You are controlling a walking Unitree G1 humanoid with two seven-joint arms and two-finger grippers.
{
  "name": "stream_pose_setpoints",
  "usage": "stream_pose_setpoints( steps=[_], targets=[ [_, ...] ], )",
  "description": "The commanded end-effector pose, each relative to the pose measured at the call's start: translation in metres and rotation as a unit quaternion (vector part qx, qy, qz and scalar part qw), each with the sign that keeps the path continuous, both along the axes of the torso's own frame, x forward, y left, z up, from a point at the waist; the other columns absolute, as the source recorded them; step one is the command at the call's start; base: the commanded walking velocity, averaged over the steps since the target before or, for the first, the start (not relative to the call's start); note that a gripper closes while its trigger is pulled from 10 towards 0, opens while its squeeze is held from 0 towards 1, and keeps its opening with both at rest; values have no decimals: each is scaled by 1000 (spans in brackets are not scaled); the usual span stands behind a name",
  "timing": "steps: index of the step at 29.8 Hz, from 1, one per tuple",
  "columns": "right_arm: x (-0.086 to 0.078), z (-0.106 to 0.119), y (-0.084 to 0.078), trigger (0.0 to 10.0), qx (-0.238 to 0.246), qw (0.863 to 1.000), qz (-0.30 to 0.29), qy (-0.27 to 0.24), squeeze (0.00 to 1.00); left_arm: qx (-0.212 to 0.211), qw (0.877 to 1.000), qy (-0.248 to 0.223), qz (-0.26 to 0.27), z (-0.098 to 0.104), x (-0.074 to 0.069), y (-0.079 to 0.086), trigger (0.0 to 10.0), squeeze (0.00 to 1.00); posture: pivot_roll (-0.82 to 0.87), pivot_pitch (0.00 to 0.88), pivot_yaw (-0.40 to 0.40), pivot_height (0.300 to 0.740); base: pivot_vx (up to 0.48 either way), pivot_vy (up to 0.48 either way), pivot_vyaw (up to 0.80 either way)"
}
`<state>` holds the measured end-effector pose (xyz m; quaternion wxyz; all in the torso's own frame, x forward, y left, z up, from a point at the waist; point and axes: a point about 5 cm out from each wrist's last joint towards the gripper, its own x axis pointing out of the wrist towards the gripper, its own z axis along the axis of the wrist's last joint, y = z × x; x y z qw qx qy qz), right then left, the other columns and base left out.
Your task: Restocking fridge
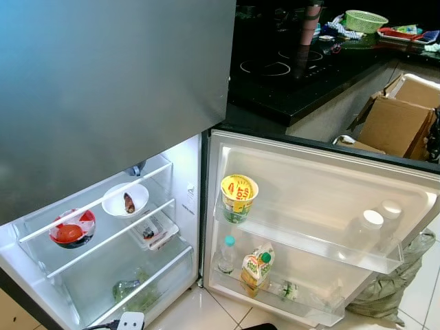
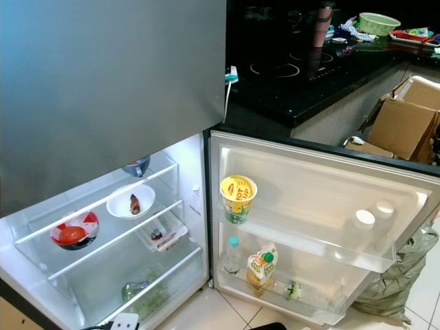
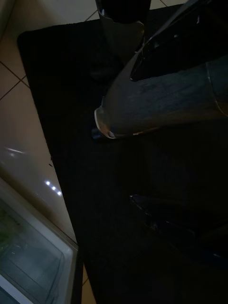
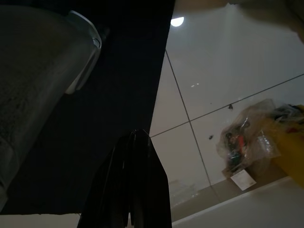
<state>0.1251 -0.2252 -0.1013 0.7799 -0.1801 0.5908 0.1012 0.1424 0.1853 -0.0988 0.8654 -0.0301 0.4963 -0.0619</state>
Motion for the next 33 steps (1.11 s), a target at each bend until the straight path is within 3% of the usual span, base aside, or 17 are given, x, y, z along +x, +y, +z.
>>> stream_pose_setpoints(
  steps=[1, 5, 11, 17, 20, 22, 23, 24, 30, 33],
  targets=[
    [-2, -1, 4, 10000, 4, 1000, 7, 10, 0, 2, 1000, 5, 18, -1, -3, 4, 10000, 0, 40, 0, -23, 740, 0, 0, 0],
    [1, 0, 3, 10000, 2, 1000, 13, 6, 0, 4, 999, -2, 34, 1, 0, 10, 10000, 0, 40, 0, -28, 740, 0, 0, 0],
    [0, 1, -5, 10000, -8, 1000, 18, 10, 0, -1, 992, -14, 126, 3, 0, 23, 10000, 0, 51, 28, -38, 740, 0, 0, 0],
    [0, 2, -8, 10000, -11, 1000, 23, 7, 0, -9, 993, 10, 118, -4, -15, 16, 10000, 0, -24, 23, -12, 740, 0, 0, 0],
    [3, 4, -13, 10000, -12, 1000, -10, -6, 0, -15, 993, 23, 117, -6, -21, 10, 10000, 0, -69, 4, 35, 740, 0, 0, 0],
    [-5, 2, -18, 10000, -18, 999, -44, -3, 0, -9, 995, 39, 90, -8, -23, 4, 10000, 0, -75, 0, 42, 740, 0, 0, 0],
    [-9, 1, -17, 10000, -12, 999, -52, 0, 0, -17, 996, 33, 84, -7, -18, 3, 10000, 0, -78, 8, 40, 740, 0, 0, 0],
    [-12, 0, -14, 10000, 2, 998, -69, 1, 0, -17, 998, 8, 67, -1, -3, 6, 10000, 0, -81, 34, 43, 740, 0, 0, 0],
    [-18, -1, -20, 10000, -13, 997, -75, 4, 0, 4, 998, -18, 65, 10, 19, 22, 10000, 0, -84, 53, 36, 740, 0, 0, 0],
    [-16, 1, -23, 10000, -22, 998, -64, 3, 0, -2, 998, -28, 54, 13, 25, 22, 10000, 0, -78, 45, 40, 740, 0, 0, 0]
  ],
)
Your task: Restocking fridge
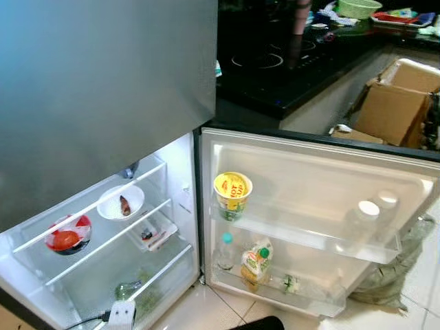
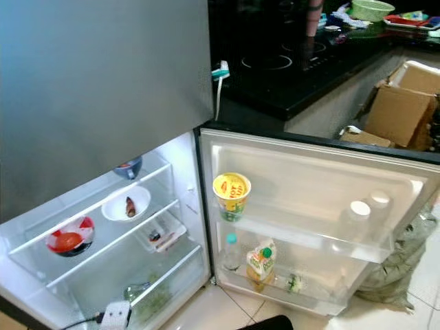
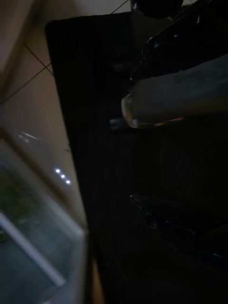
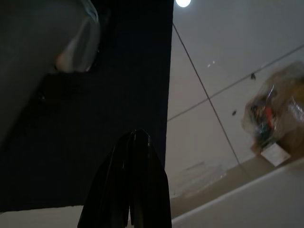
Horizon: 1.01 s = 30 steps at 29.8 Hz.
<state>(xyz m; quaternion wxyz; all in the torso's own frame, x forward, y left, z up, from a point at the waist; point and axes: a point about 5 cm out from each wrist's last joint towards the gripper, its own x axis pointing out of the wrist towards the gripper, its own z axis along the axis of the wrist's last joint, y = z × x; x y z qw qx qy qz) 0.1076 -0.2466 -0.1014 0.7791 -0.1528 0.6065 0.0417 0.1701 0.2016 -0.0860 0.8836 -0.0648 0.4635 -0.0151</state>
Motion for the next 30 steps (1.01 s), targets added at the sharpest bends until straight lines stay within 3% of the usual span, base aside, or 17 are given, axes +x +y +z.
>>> stream_pose_setpoints(
  steps=[1, 8, 12, 16, 25, 30],
  targets=[
    [2, 1, -4, 10000, -9, 1000, -6, -3, 0, 6, 1000, 5, -14, 0, -2, 4, 10000, 0, -80, 28, 28, 740, 0, 0, 0],
    [2, 1, -2, 10000, -9, 1000, 4, 4, 0, 6, 1000, 28, 11, -6, -13, 0, 10000, 0, -74, 11, -1, 740, 0, 0, 0],
    [18, 5, 0, 10000, -8, 1000, 10, -23, 0, -4, 998, 57, 16, -17, -34, -16, 10000, 0, -77, 19, 0, 740, 0, 0, 0],
    [20, 6, -1, 10000, -8, 1000, 11, -24, 0, -5, 998, 64, 18, -19, -40, -20, 10000, 0, -59, 14, -17, 740, 0, 0, 0],
    [28, 8, 0, 10000, -16, 999, 36, -23, 0, 3, 998, 64, 14, -18, -38, -16, 10000, 0, -67, 5, -22, 740, -56, 0, 0],
    [24, 7, -1, 10000, -16, 999, 30, -19, 0, 3, 998, 60, 2, -16, -30, -21, 10000, 0, -86, 5, -15, 740, -265, 0, 0]
  ],
)
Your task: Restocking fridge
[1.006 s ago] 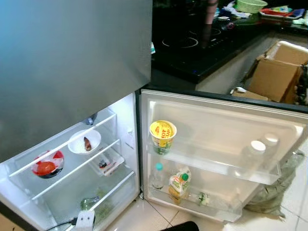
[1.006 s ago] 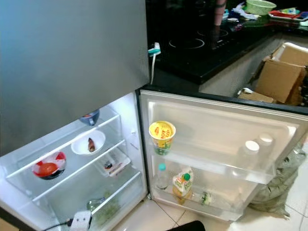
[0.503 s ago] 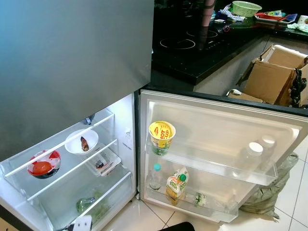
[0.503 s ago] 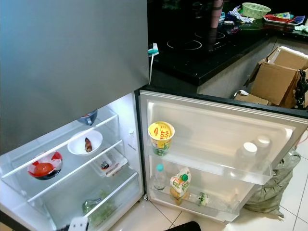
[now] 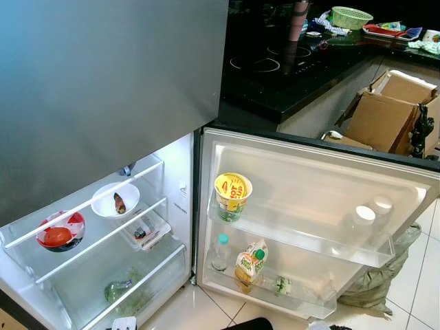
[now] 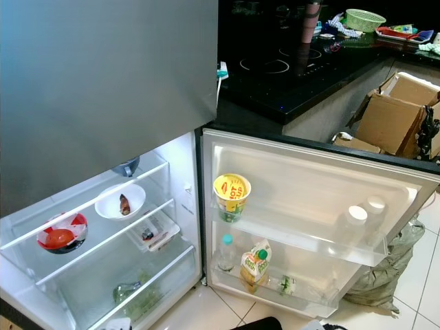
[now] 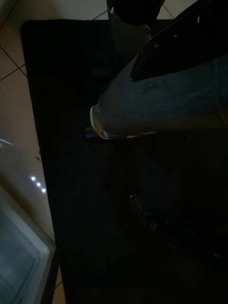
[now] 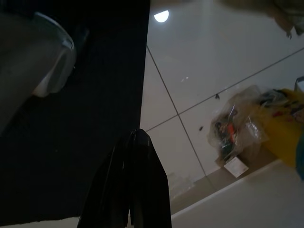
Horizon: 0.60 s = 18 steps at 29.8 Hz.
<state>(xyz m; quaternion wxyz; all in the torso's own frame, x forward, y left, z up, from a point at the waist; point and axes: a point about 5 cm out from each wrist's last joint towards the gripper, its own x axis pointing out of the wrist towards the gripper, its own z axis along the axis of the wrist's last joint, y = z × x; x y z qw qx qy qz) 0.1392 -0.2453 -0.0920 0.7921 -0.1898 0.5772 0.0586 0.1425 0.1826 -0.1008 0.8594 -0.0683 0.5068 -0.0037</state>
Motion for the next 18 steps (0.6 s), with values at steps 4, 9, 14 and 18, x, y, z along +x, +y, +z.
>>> stream_pose_setpoints(
  steps=[4, 9, 14, 18],
  targets=[
    [-15, -4, -4, 10000, -1, 1000, -15, 17, 0, 0, 1000, 5, -19, 0, 2, -6, 10000, 0, -100, 5, -10, 740, -285, 0, 0],
    [-20, -5, -6, 10000, -2, 999, -26, 22, 0, 0, 999, 4, -35, 1, 6, -9, 10000, 0, -121, 7, 3, 740, -294, 0, 0],
    [-25, -6, -8, 10000, -3, 999, -29, 27, 0, 3, 999, 5, -42, 1, 6, -8, 10000, 0, -123, 8, 3, 740, -302, 0, 0],
    [-28, -7, -7, 10000, -2, 999, -29, 30, 0, 5, 999, 6, -45, 1, 5, -6, 10000, 0, -125, 7, 6, 740, -203, 0, 0]
  ],
)
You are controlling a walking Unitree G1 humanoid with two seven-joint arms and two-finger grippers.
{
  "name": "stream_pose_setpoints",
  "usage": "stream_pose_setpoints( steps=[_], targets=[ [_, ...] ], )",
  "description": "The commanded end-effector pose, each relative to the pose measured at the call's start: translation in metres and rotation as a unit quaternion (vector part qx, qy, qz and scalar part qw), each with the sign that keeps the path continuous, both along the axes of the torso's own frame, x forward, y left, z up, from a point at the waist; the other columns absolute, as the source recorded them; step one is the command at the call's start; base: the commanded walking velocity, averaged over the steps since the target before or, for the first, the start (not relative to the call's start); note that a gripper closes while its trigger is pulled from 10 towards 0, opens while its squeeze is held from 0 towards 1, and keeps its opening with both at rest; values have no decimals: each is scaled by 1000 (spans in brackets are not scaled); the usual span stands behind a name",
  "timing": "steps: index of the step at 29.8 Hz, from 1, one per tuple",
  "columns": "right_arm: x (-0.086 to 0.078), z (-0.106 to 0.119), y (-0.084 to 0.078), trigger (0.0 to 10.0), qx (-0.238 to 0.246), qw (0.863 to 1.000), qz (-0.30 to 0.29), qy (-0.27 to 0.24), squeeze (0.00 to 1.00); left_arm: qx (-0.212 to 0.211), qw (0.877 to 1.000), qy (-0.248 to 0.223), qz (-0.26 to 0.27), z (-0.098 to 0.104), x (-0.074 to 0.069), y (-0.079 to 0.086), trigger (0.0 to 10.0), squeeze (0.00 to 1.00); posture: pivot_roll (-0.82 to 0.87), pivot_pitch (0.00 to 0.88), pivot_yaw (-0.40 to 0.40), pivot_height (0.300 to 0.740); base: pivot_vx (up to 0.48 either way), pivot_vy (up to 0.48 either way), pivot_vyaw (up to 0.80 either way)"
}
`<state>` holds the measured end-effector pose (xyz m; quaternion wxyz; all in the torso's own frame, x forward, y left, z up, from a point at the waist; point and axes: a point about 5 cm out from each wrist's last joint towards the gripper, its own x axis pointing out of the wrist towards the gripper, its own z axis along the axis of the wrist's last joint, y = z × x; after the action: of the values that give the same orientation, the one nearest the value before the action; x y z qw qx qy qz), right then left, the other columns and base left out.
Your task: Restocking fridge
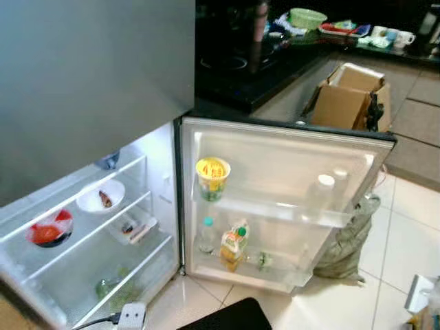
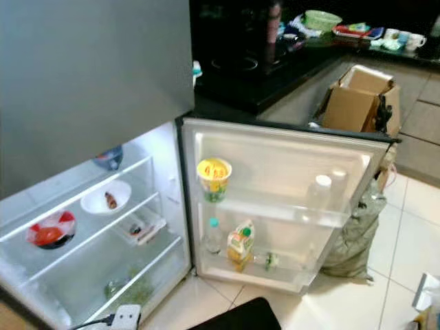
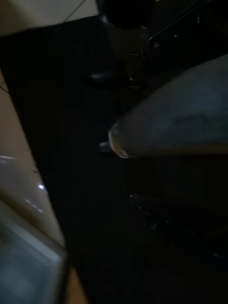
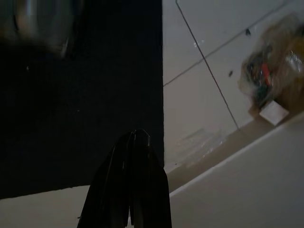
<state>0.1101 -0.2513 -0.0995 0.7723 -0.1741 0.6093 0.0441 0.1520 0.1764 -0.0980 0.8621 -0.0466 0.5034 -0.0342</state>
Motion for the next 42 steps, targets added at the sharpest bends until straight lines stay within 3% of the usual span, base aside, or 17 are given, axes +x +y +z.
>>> stream_pose_setpoints(
  steps=[1, 10, 35, 42],
  targets=[
    [1, 1, -1, 10000, 0, 1000, -4, -5, 0, 0, 1000, 13, -10, -2, -6, 0, 10000, 0, -125, 7, 6, 740, 0, 0, 0],
    [3, 0, 2, 10000, 4, 1000, -4, -7, 0, -29, 999, 19, -22, -3, -8, -4, 10000, 0, -119, 0, 11, 740, 0, -60, 0],
    [1, 0, 0, 10000, 16, 1000, -23, -15, 0, -39, 999, 15, -19, -1, -3, -6, 10000, 0, -142, 0, 25, 740, 0, -406, 0],
    [8, 2, 3, 10000, 30, 998, -38, -33, 0, -39, 999, 13, -21, 0, -1, -6, 10000, 0, -141, 0, 31, 740, 0, -410, 0]
  ],
)
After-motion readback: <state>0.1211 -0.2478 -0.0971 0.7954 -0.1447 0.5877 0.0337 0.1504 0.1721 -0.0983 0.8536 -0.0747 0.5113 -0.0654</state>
